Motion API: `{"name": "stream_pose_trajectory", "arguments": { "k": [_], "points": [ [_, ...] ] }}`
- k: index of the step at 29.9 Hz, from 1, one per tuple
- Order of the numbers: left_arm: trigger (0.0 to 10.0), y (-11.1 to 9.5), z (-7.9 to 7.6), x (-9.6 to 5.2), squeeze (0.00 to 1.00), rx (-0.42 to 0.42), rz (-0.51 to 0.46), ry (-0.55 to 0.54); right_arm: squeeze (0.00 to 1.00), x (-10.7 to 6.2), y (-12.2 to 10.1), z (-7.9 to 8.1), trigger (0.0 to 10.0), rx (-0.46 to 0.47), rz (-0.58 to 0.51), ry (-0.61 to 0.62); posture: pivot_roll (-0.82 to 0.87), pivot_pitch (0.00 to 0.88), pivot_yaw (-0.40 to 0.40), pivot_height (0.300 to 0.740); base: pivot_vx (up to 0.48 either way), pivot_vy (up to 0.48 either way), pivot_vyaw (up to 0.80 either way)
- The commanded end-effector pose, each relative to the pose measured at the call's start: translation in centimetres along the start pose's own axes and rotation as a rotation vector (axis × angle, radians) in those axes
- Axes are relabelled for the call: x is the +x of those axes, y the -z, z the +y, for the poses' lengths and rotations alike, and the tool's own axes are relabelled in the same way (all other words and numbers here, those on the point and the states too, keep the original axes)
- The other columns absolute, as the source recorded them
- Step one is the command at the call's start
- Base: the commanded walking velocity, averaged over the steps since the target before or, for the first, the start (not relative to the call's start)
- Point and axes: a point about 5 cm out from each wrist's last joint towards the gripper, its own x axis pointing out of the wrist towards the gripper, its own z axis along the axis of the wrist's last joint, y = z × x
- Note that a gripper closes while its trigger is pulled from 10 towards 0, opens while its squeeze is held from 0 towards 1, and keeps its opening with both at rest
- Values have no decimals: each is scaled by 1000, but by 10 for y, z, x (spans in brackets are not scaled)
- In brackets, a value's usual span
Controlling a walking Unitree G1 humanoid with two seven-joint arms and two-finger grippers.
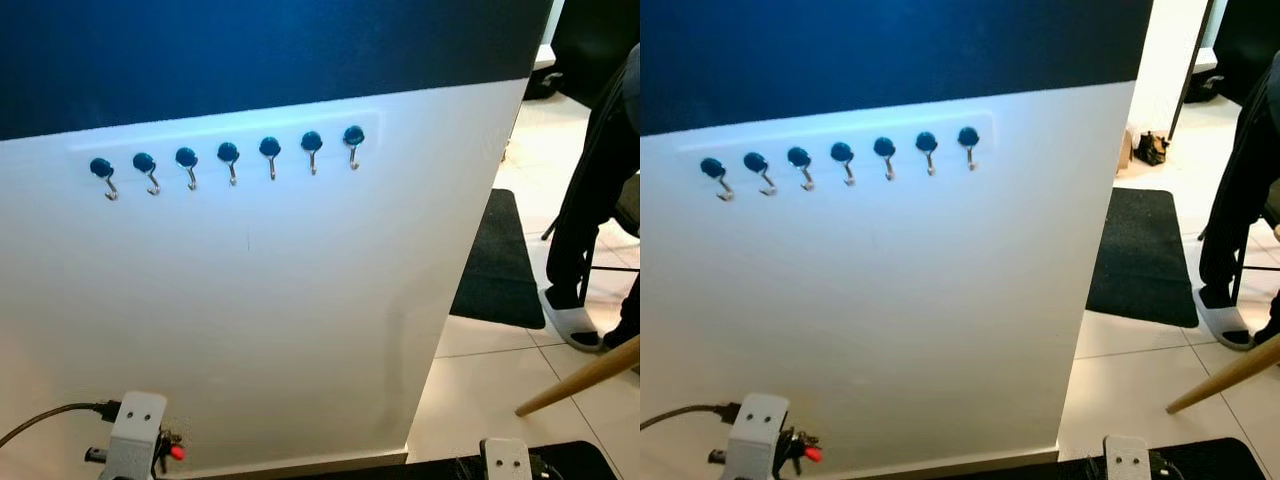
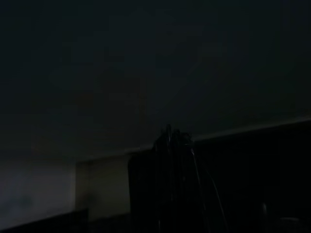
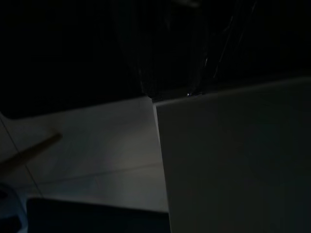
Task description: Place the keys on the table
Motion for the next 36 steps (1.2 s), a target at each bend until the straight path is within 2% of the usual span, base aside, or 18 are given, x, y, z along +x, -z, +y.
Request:
{"name": "stream_pose_trajectory", "arguments": {
  "k": [1, 36],
  "points": [
    [10000, 12, 6, -3, 0, 4, 33, -33, 0, -7, 14, -3, 10000, -10, 52, 13, 93, 165, 99, 740, 0, 0, 0],
    [10000, 6, -1, 5, 0, 1, -5, -19, 0, -2, 13, -2, 10000, -14, 39, 9, 87, 165, 102, 740, 0, 0, 0]
  ]
}}
